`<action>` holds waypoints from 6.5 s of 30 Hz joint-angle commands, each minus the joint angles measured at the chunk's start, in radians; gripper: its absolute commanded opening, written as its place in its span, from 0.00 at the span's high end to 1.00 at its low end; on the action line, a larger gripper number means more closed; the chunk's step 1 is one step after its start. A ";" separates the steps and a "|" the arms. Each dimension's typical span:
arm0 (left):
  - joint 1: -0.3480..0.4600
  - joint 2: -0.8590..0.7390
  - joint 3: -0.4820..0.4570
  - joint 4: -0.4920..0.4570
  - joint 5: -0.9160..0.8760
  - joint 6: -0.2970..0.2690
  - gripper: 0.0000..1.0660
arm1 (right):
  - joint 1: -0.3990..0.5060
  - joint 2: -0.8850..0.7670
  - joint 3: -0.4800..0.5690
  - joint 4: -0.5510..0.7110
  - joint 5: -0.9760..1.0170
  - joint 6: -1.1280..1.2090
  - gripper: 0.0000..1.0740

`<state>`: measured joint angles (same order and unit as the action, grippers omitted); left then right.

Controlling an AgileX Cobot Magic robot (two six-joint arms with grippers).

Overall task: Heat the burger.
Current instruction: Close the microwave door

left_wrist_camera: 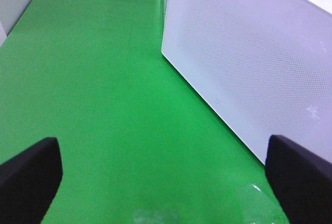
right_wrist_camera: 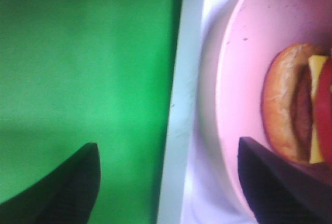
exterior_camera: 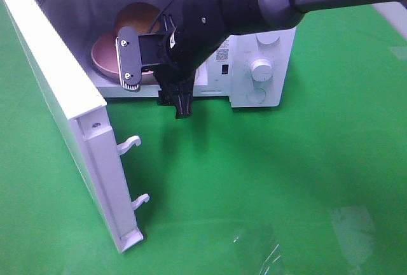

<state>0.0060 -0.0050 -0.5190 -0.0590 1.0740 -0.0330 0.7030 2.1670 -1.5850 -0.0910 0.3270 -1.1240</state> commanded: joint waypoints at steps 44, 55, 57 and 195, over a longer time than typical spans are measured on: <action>0.000 -0.015 0.003 0.002 -0.007 0.000 0.07 | 0.001 -0.709 0.738 0.015 -0.052 0.568 0.31; 0.000 -0.015 0.003 0.002 -0.007 0.000 0.07 | 0.001 -0.881 0.790 0.017 0.113 0.905 0.31; 0.000 -0.015 0.003 0.002 -0.007 0.000 0.07 | 0.001 -0.947 0.794 0.016 0.243 0.993 0.31; 0.000 0.319 -0.024 0.014 -0.293 -0.026 0.86 | -0.634 -2.196 1.095 -0.034 0.635 1.277 0.34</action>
<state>0.0060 0.2560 -0.5370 -0.0510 0.8520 -0.0550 0.0740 -0.0040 -0.4910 -0.1280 0.9690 0.1420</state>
